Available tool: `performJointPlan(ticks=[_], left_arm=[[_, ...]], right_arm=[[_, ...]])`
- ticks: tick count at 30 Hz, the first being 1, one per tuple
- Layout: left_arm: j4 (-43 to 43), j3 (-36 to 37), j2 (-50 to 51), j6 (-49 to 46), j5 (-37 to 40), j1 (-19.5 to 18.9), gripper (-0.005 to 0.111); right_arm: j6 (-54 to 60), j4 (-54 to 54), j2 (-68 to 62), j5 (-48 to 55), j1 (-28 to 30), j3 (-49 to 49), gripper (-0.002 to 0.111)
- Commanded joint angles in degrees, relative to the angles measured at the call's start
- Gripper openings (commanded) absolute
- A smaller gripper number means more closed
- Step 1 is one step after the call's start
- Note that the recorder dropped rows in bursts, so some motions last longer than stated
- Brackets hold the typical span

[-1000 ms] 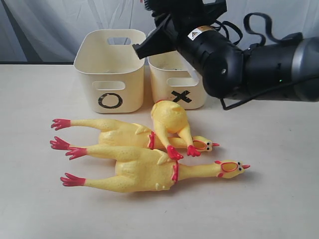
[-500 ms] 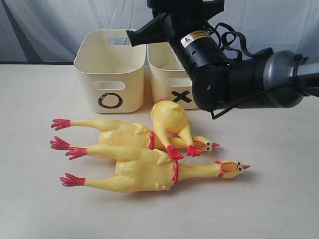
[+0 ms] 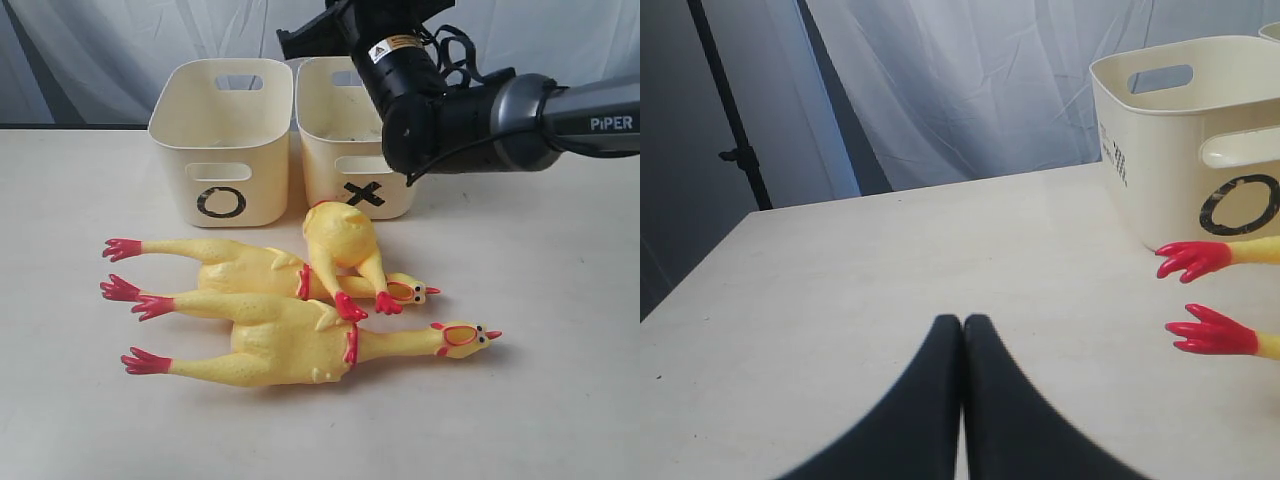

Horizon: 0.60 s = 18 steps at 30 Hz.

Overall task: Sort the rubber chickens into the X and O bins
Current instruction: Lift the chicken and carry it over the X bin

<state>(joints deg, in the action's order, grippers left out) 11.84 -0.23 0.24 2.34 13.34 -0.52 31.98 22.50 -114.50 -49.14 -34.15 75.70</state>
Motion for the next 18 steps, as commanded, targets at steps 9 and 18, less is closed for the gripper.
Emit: performJointPlan(ticks=[9,18], left_arm=[[-0.2,0.2,-0.2,0.1,-0.1,0.1,0.000],[-0.2,0.2,-0.2,0.1,-0.1,0.1,0.000]], right_arm=[[9.9,-3.7,-8.2,18.8,3.9,10.4,-0.001],[14.4,11.0,-10.1,19.5,5.0,11.6,-0.001]])
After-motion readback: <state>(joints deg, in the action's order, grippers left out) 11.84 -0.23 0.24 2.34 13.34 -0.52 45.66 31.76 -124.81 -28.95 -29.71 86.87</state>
